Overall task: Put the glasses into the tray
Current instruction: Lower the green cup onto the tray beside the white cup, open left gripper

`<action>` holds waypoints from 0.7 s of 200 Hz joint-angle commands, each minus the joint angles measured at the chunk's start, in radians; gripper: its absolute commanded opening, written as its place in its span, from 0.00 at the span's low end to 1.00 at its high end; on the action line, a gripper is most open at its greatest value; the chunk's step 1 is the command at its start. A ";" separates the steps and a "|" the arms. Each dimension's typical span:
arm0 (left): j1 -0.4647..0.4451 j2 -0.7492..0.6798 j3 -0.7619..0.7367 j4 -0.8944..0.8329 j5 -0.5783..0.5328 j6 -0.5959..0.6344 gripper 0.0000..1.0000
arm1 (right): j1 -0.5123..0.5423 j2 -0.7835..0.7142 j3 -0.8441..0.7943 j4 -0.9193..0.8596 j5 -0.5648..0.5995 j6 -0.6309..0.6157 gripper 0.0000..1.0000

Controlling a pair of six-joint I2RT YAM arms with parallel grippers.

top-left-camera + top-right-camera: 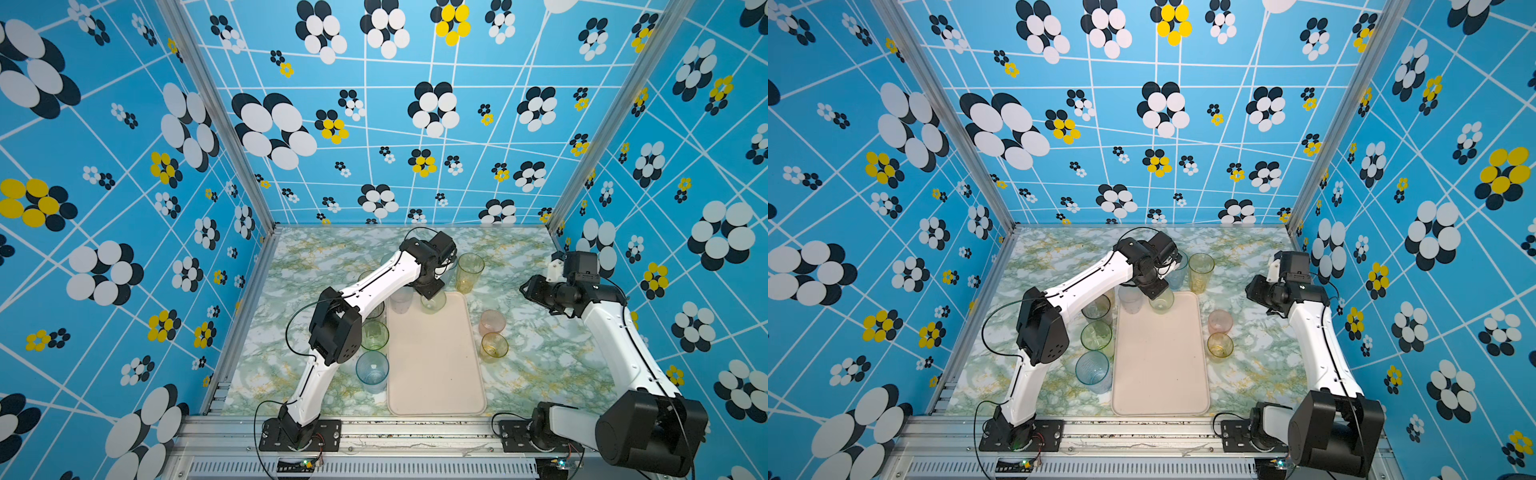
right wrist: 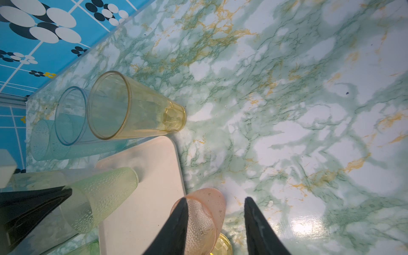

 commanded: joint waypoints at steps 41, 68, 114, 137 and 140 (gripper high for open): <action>0.019 0.044 0.045 -0.024 0.029 0.021 0.00 | 0.012 -0.001 0.028 -0.039 0.025 -0.023 0.44; 0.025 0.050 0.044 -0.023 0.034 0.020 0.00 | 0.014 0.000 0.031 -0.045 0.028 -0.027 0.44; 0.033 0.068 0.045 -0.015 0.042 0.020 0.00 | 0.017 0.002 0.033 -0.049 0.031 -0.027 0.44; 0.036 0.073 0.044 -0.014 0.042 0.018 0.00 | 0.017 0.002 0.032 -0.052 0.034 -0.027 0.44; 0.036 0.074 0.044 -0.014 0.043 0.018 0.00 | 0.017 0.002 0.034 -0.052 0.034 -0.027 0.44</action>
